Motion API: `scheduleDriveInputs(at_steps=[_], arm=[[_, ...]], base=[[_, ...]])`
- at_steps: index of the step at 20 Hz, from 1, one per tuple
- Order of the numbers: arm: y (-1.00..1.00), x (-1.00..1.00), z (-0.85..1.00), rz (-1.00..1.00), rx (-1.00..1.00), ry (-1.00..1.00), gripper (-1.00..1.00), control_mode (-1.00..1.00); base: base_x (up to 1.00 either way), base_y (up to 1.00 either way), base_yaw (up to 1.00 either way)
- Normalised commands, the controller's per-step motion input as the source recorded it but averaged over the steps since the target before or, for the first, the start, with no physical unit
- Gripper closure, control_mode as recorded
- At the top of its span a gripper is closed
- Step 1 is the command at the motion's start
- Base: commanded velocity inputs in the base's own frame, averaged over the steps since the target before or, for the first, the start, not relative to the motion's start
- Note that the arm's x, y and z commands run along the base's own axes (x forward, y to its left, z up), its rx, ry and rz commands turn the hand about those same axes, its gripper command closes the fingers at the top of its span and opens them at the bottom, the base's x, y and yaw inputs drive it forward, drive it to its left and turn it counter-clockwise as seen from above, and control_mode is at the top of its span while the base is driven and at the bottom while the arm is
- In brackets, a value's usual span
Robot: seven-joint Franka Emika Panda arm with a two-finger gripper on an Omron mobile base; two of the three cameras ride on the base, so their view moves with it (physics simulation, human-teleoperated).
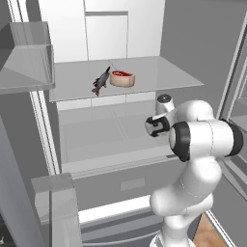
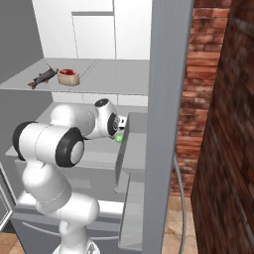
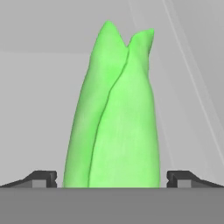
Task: Gather the sweet potato and corn from the fridge and place them on a tray on the dining counter. Then gather the fish and steak from the fridge and place them on the other tray.
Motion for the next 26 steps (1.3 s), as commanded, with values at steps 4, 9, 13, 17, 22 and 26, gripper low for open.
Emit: scheduleDriveInputs(at_steps=[4,9,13,17,22,26], arm=[[0.00,0.16,-0.29,0.00,0.00,0.00,1.00,-1.00],[0.03,0.02,-0.34,0.00,0.00,-0.01,1.00,-1.00],[0.17,-0.35,-0.25,0.00,0.00,-0.05,1.00,-1.00],[0.17,-0.66,-0.13,0.00,0.00,-0.06,1.00,-1.00],[0.21,-0.84,0.18,0.00,0.00,-0.13,1.00,-1.00],[0.25,-0.96,0.48,0.00,0.00,-0.11,1.00,-1.00]], base=[[0.00,0.00,0.00],[0.00,0.00,0.00],[0.00,0.00,0.00],[0.00,0.00,0.00],[0.00,0.00,0.00],[0.00,0.00,0.00]])
